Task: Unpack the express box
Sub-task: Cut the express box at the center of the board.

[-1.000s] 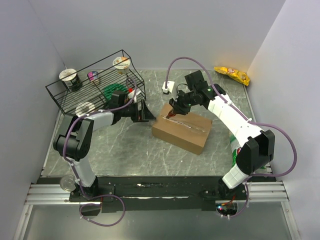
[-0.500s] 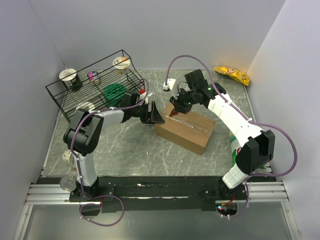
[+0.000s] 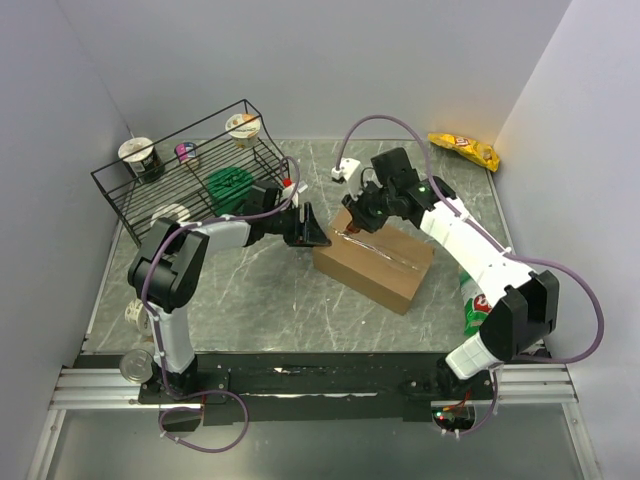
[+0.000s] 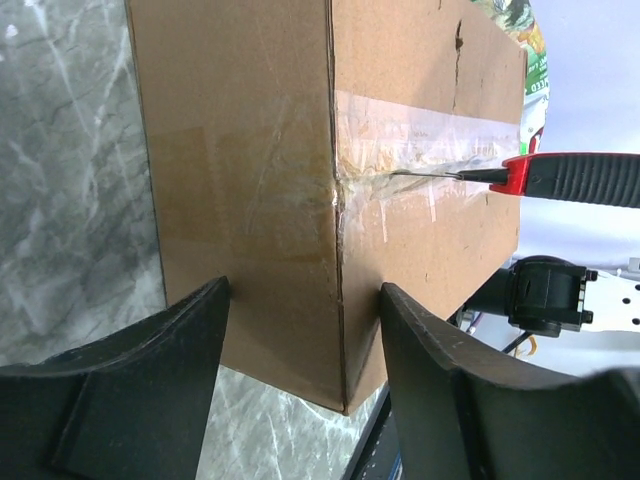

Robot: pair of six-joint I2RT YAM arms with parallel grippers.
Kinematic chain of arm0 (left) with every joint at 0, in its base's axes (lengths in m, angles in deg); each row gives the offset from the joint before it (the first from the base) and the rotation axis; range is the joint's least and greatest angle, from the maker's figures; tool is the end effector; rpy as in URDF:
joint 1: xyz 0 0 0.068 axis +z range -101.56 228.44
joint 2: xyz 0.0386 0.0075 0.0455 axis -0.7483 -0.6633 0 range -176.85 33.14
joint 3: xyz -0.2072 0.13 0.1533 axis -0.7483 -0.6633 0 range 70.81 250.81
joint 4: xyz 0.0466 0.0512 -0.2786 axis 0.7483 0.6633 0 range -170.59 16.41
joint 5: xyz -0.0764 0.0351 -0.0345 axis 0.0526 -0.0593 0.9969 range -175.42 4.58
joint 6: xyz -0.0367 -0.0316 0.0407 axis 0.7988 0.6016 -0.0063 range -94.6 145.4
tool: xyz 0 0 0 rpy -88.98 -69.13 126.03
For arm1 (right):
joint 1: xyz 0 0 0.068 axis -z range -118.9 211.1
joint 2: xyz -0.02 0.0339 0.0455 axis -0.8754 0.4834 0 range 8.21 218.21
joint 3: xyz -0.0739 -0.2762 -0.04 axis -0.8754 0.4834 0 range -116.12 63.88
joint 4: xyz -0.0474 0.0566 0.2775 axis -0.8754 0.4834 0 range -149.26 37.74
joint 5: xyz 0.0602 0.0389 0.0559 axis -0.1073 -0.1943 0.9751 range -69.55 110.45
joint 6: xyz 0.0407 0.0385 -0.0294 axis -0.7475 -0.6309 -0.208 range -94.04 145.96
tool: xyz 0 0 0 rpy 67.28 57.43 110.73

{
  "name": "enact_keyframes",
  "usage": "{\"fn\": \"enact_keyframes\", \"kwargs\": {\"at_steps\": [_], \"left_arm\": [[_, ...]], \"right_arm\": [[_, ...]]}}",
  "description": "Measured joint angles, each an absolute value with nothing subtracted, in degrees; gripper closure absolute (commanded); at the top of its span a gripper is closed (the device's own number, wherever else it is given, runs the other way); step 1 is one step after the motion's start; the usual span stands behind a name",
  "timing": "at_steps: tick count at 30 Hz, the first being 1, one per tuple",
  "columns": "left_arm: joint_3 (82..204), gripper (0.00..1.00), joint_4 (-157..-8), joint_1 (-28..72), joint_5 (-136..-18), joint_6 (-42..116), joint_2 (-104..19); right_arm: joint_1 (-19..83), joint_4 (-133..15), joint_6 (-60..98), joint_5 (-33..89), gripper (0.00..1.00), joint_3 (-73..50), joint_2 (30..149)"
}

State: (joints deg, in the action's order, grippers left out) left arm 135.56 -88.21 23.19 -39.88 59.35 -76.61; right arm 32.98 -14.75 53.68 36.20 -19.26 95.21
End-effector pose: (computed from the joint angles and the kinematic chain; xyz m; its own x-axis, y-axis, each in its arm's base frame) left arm 0.3790 -0.2171 0.1617 -0.9089 -0.0038 -0.4171 0.3667 0.4695 -0.8032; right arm 0.3124 0.1818 0.3447 -0.2988 -0.6672 -0.6824 -0.8489 0.5124 -0.1294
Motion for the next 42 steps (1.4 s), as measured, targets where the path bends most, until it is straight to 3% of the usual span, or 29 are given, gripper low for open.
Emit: {"fn": "enact_keyframes", "kwargs": {"at_steps": [16, 24, 26, 28, 32, 42], "left_arm": [[135.56, 0.57, -89.8, 22.49, -39.33, 60.38, -76.59], [132.68, 0.59, -89.32, 23.47, -41.23, 59.9, -72.92], [130.21, 0.56, -89.12, 24.81, -41.89, 59.49, -70.4], [127.98, 0.43, -88.56, 26.55, -42.85, 58.81, -67.93], [122.8, 0.3, -87.33, 31.43, -43.59, 58.13, -63.06], [116.29, 0.2, -86.74, 36.46, -42.06, 53.54, -49.44]], "right_arm": [[30.03, -15.41, 51.94, 30.39, 1.0, -13.05, 88.57], [29.28, -12.37, 51.98, 29.53, 1.0, -17.35, 91.82], [28.54, -11.28, 52.29, 29.32, 1.0, -19.15, 93.64], [27.53, -10.25, 52.66, 28.68, 1.0, -21.14, 95.43], [24.69, -8.94, 53.64, 27.11, 1.0, -25.46, 99.17], [17.02, -8.79, 56.11, 28.4, 1.0, -35.6, 108.0]]}}
